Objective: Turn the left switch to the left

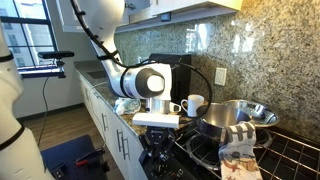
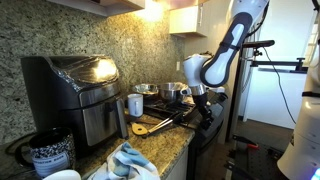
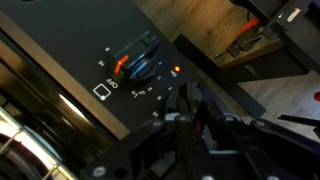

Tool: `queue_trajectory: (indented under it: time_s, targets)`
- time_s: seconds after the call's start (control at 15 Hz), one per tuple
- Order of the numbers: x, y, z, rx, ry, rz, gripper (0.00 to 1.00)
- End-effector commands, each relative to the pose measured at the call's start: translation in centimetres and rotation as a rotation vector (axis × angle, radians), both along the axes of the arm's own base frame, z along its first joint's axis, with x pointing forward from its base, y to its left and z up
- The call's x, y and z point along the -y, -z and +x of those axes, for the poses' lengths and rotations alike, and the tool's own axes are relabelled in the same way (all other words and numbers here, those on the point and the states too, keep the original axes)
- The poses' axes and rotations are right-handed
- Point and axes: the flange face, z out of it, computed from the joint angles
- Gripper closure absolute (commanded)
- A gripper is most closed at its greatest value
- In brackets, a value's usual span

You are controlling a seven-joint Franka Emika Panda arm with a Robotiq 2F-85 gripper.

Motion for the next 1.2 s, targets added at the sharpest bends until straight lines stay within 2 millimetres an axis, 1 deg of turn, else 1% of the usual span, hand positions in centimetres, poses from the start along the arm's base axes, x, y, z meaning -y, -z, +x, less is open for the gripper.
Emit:
queue_trajectory:
  time_s: [0.0, 0.87, 1.13]
  targets:
    - [0.28, 3.61, -0.34, -0.068, -0.083, 0.024, 0.93]
    - [0.17, 3.65, -0.41, -0.122, -0.231, 0.033, 0.92]
    - [0.09, 3.64, -0.35, -0.122, -0.242, 0.026, 0.92]
